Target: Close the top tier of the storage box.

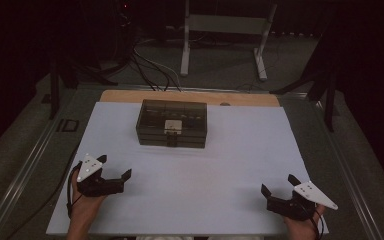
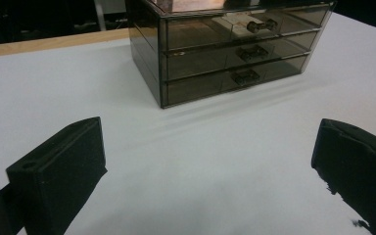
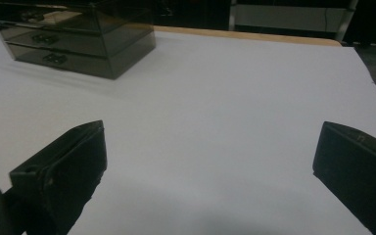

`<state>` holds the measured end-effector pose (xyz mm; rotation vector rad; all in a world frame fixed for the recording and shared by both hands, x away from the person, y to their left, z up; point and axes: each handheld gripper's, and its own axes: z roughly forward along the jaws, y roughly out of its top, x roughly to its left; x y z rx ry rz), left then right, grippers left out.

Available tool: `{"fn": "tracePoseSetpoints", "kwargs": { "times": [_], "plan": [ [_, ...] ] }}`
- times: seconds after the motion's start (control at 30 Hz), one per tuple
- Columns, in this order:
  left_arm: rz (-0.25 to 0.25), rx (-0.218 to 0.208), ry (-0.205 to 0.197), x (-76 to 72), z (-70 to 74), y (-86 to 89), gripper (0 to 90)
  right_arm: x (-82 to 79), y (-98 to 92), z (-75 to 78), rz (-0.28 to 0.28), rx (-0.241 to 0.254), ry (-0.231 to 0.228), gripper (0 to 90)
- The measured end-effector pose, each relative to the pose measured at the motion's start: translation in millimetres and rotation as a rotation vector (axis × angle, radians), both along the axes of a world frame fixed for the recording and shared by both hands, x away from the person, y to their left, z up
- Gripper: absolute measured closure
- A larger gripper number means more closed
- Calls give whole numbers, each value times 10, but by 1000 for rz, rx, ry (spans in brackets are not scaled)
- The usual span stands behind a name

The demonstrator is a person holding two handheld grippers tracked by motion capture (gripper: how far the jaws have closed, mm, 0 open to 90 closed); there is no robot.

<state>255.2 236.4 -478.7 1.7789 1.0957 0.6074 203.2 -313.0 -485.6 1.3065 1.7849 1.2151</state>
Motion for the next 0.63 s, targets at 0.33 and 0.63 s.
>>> {"fn": "tracePoseSetpoints", "kwargs": {
  "times": [0.33,0.63],
  "plan": [
    [6,2,-7,-40,3,12,11,76,85,-2,41,14,-2,0],
    [12,5,-1,-32,-8,23,11,105,126,-22,63,14,13,0]
  ]
}}
